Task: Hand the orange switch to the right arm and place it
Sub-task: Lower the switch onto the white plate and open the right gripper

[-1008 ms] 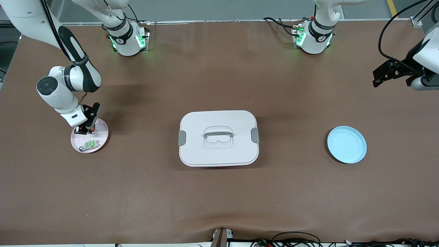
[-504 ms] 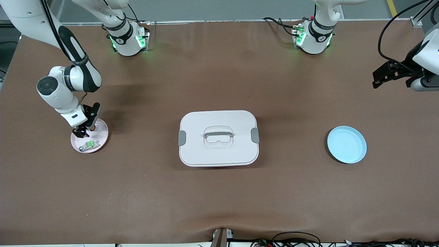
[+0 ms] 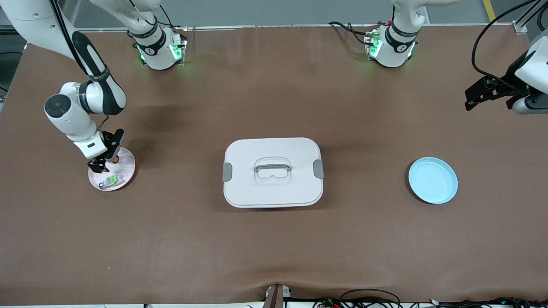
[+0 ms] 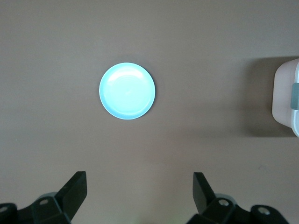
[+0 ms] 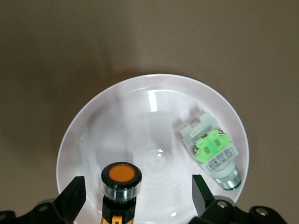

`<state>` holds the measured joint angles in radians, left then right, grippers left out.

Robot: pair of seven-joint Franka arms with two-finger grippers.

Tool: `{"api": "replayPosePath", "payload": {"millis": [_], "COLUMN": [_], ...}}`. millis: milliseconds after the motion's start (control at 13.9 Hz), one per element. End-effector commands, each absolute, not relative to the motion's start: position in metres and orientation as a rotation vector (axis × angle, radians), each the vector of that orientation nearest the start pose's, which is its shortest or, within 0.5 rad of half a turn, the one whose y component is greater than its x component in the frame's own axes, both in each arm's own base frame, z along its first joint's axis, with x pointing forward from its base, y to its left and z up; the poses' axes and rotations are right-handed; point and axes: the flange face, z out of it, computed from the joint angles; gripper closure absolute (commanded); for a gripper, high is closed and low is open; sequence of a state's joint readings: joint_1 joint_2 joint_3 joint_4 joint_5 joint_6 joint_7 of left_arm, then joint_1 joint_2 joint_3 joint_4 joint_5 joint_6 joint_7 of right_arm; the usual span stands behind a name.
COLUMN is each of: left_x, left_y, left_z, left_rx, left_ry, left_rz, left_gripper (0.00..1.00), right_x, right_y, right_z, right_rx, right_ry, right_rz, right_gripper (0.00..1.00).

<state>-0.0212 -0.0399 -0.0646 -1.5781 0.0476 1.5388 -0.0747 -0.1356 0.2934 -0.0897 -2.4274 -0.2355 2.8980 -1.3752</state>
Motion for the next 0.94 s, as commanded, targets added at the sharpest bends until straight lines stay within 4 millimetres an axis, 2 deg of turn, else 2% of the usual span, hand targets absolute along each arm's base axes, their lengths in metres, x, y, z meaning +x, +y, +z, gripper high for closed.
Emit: {"api": "replayPosePath", "payload": {"millis": [0, 288, 432, 648, 864], "left_x": [0.535, 0.535, 0.535, 0.534, 0.534], "left_y": [-0.041, -0.04, -0.04, -0.041, -0.04], "left_z": [0.643, 0.643, 0.645, 0.645, 0.645], "left_rx": [-3.106, -3.106, -3.106, -3.107, -3.106], "left_ry": [0.044, 0.041, 0.044, 0.044, 0.041], "left_rz": [-0.025, -0.025, -0.03, -0.029, -0.032], "left_gripper": [0.0, 0.0, 0.0, 0.0, 0.0], "right_x": [0.497, 0.5, 0.502, 0.503, 0.507], "right_y": [-0.101, -0.098, -0.098, -0.099, -0.098], "right_z": [0.225, 0.234, 0.241, 0.25, 0.261], "right_rx": [-2.695, -2.884, -2.997, -3.163, -3.242], "right_ry": [-1.997, -1.71, -1.496, -1.037, -0.632], "right_rz": [-0.127, -0.19, -0.237, -0.311, -0.385], "right_gripper": [0.0, 0.0, 0.0, 0.0, 0.0]}}
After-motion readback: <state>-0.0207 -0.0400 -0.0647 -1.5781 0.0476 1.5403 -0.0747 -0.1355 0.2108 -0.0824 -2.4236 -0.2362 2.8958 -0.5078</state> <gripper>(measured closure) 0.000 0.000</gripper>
